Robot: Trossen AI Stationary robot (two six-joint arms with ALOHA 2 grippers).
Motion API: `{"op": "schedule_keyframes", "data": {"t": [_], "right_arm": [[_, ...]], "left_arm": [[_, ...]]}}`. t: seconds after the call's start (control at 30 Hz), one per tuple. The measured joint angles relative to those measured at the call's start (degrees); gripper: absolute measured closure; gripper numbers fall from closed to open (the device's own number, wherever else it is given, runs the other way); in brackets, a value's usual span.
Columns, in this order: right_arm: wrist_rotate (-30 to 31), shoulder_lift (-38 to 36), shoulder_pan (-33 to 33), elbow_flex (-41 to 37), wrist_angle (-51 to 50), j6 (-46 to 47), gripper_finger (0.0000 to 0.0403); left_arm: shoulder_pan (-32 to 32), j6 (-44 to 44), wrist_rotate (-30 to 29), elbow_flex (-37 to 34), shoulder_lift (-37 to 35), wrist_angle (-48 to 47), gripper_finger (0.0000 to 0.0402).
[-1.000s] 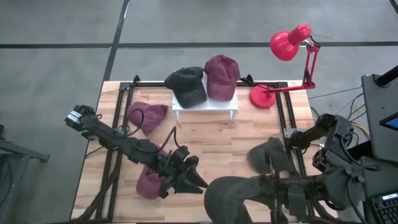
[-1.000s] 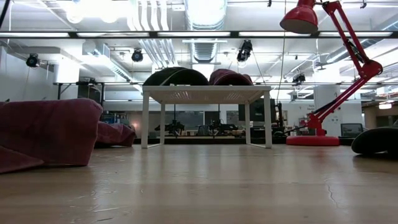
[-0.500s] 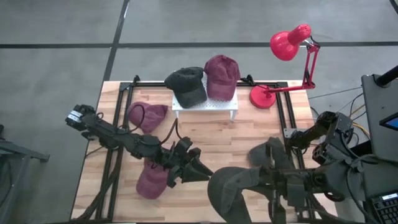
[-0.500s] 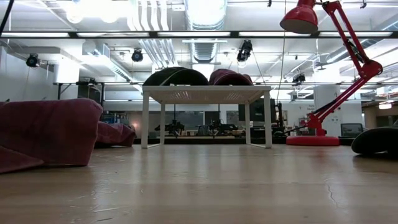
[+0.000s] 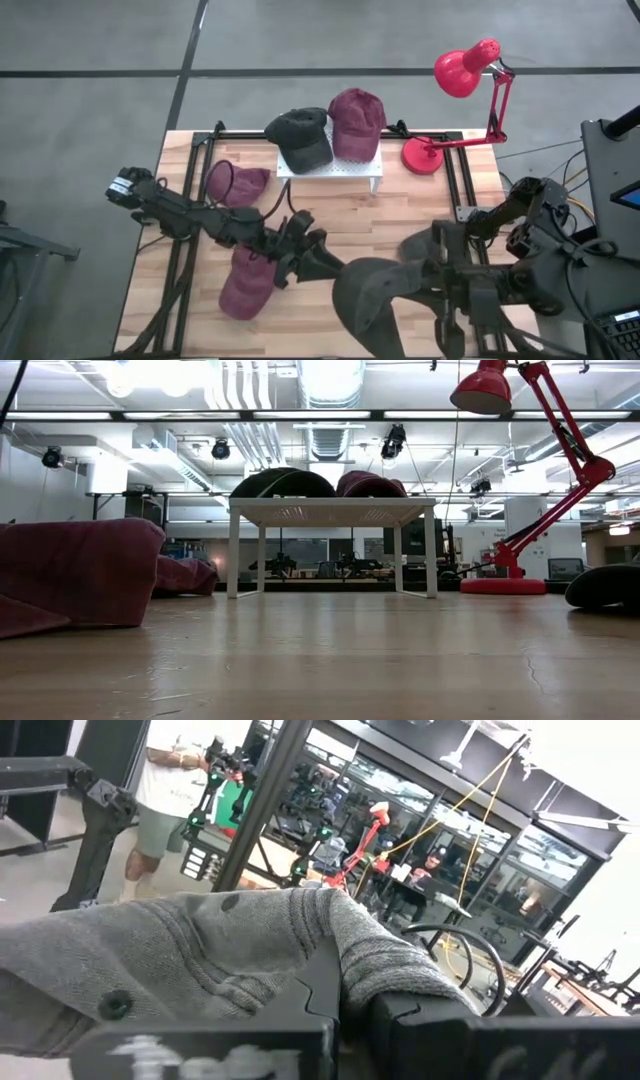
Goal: Pick & Place hat
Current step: Stack the left black cap on top of the black cap on the shelf
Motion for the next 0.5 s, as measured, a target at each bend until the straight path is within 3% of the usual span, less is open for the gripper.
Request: {"op": "schedule_keyframes", "data": {"t": [0.5], "right_arm": [[3.1, -0.2, -4.0, 0.0, -9.5, 11.6, 0.0394]], "left_arm": [[0.7, 0.3, 4.8, 0.0, 0.0, 2.0, 0.0250]]}}
